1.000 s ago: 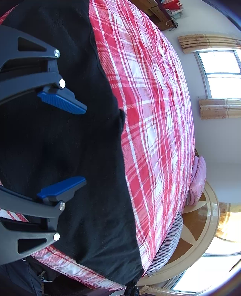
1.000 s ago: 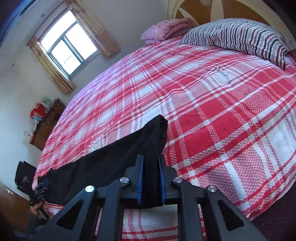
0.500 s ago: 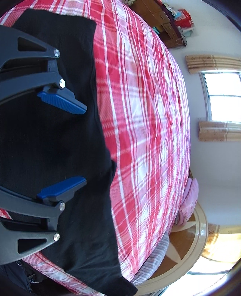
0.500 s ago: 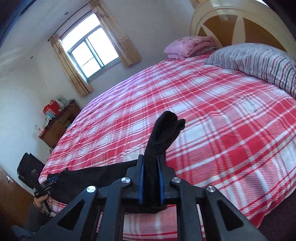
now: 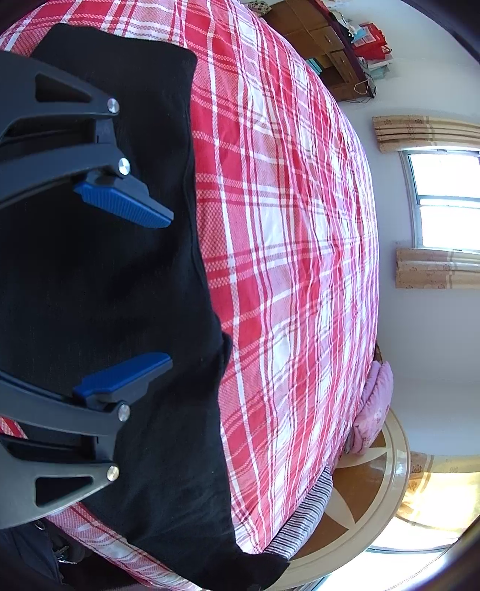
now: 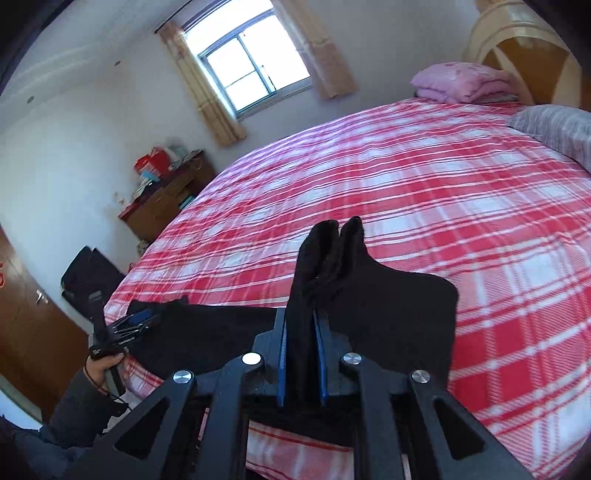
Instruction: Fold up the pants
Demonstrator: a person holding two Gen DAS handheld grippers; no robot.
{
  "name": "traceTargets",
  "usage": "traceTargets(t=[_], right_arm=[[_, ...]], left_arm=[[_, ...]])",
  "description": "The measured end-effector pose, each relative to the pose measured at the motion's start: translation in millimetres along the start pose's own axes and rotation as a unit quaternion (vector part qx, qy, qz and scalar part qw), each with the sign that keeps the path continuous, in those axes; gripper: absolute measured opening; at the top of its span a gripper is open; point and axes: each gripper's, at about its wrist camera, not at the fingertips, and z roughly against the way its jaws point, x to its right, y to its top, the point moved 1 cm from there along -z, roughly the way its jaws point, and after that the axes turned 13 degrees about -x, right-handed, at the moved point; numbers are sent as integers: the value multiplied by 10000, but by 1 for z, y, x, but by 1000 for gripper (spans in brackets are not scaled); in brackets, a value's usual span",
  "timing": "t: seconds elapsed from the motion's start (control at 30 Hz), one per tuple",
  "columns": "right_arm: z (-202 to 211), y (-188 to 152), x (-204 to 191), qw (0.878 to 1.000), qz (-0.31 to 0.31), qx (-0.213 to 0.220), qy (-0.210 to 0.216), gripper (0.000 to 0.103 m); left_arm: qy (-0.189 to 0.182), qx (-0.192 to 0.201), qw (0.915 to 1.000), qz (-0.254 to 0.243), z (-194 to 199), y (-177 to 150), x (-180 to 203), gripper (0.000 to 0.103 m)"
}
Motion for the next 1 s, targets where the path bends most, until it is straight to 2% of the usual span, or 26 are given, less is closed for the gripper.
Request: traceTargets(t=[0.37, 0.63, 0.73, 0.8, 0.87, 0.93, 1.0], right_arm=[[-82, 10, -85, 9942, 839, -602, 296, 13], [-154, 0, -114, 9856, 1135, -1213, 304, 13], [-181, -10, -113, 9783, 1214, -1656, 264, 14], [-189, -14, -111, 9739, 1229, -1901, 175, 24], [-182, -17, -112, 9718, 1333, -1929, 244, 64], [-160, -18, -110, 9742, 1371, -1744, 413, 66], [-135, -15, -100, 9799, 1243, -1513, 388, 66]], left_arm=[[-462, 39, 9989, -90, 9, 3, 21, 73], [-777, 12, 9963, -377, 13, 2, 50, 73], [-924, -25, 9944, -504, 13, 0, 64, 73], [-1091, -79, 9923, -585, 12, -1, 74, 73], [-1337, -150, 9885, -685, 9, -2, 87, 73], [-1570, -214, 9847, -723, 5, -1, 98, 73], [-1983, -313, 9772, -693, -1, 2, 111, 73]])
